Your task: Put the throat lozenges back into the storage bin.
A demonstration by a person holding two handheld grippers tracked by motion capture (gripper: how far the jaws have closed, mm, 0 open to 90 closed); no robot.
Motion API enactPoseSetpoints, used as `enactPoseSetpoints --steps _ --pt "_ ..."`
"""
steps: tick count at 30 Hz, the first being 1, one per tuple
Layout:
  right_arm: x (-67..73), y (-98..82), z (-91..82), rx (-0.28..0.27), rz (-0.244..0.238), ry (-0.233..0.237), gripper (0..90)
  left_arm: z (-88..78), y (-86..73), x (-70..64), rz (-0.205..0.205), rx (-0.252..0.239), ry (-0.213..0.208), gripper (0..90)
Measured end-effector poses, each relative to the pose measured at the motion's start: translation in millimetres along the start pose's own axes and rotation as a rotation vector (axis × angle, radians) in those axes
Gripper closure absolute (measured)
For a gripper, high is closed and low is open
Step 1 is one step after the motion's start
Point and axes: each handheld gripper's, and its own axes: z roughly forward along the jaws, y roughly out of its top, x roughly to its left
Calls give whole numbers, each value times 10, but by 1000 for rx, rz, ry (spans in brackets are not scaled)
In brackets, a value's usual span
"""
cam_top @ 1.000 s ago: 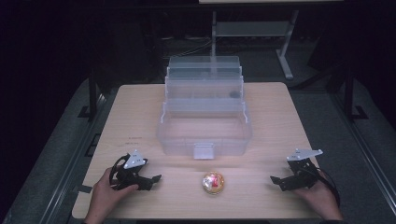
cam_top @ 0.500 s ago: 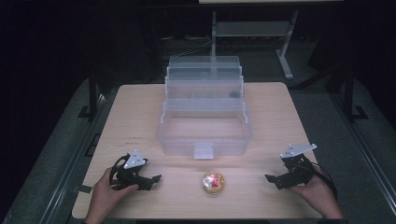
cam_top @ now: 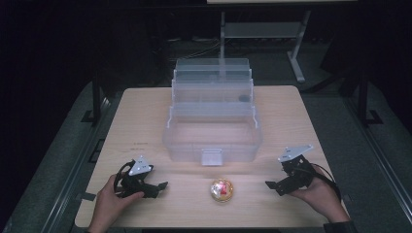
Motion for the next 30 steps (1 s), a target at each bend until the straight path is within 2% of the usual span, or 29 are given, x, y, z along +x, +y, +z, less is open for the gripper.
enactPoseSetpoints --steps 14,30 --pt "169 252 131 48 -75 53 49 0 0 0 0 0 0 124" --pt "368 505 239 76 -161 86 34 0 0 0 0 0 -1 124"
